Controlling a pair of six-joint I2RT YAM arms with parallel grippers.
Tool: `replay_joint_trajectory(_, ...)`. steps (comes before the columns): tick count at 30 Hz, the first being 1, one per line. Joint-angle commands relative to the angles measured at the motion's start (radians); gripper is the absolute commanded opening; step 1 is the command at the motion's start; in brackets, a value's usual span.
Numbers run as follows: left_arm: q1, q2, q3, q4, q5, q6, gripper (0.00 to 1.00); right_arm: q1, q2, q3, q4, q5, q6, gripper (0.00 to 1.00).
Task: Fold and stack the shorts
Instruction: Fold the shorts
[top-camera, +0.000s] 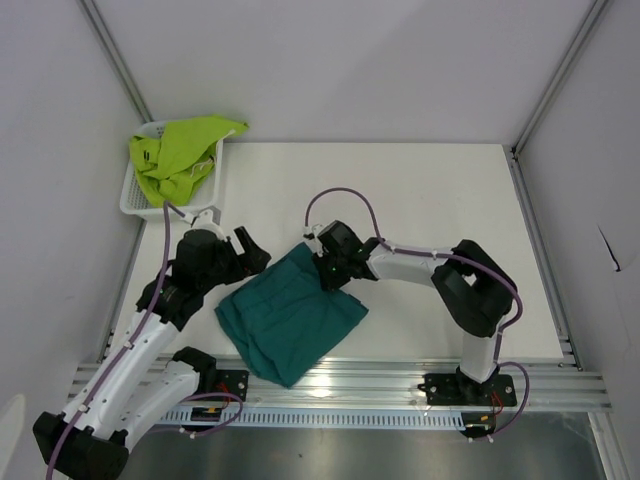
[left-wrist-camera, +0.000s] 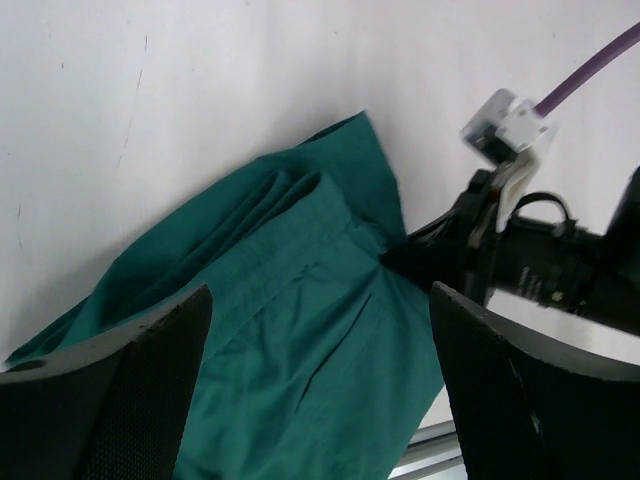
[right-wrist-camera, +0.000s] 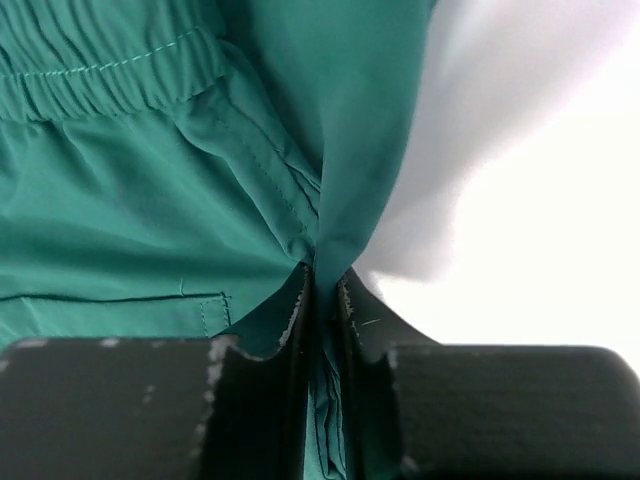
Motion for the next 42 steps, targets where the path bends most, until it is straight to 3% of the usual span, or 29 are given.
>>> replay_joint_trajectory(1,0.006,-0.005,-0.018,0.015,-0.013,0.005,0.91,-0.091,-0.067,-0.061,0.016,0.093,0.035,0.13)
replay_joint_trajectory(7,0.006,0.015,-0.061,0.067,0.007,0.01,0.9,-0.214,-0.256,-0.162,-0.076,0.17,-0.028,0.16)
replay_joint_trajectory(9,0.006,0.026,-0.085,0.099,0.022,0.01,0.9,-0.235,-0.303,-0.18,-0.076,0.161,-0.013,0.27)
replay_joint_trajectory(11,0.007,0.042,-0.105,0.124,0.071,0.007,0.9,-0.24,-0.311,-0.175,-0.096,0.183,0.001,0.52)
replay_joint_trajectory(13,0.006,0.064,-0.119,0.156,0.097,0.008,0.91,-0.24,-0.314,-0.17,-0.109,0.213,0.022,0.56)
replay_joint_trajectory(14,0.006,0.072,-0.125,0.168,0.126,0.007,0.91,-0.24,-0.314,-0.172,-0.11,0.22,0.033,0.66)
replay_joint_trajectory(20,-0.06,0.174,-0.168,0.283,0.155,-0.021,0.92,-0.241,-0.305,-0.178,-0.092,0.227,0.061,0.76)
replay_joint_trajectory(26,-0.112,0.289,-0.181,0.346,0.149,-0.041,0.99,-0.257,-0.287,-0.198,-0.047,0.221,0.07,0.76)
replay_joint_trajectory(33,-0.126,0.372,-0.18,0.366,0.131,-0.052,0.99,-0.275,-0.247,-0.209,-0.018,0.217,0.076,0.76)
replay_joint_trajectory(36,-0.14,0.421,-0.187,0.389,0.129,-0.059,0.99,-0.277,-0.235,-0.212,-0.006,0.217,0.079,0.69)
replay_joint_trajectory(40,-0.164,0.493,-0.18,0.423,0.122,-0.078,0.96,-0.277,-0.225,-0.212,-0.007,0.23,0.084,0.53)
replay_joint_trajectory(42,-0.183,0.526,-0.173,0.449,0.12,-0.094,0.88,-0.278,-0.227,-0.215,-0.009,0.239,0.085,0.48)
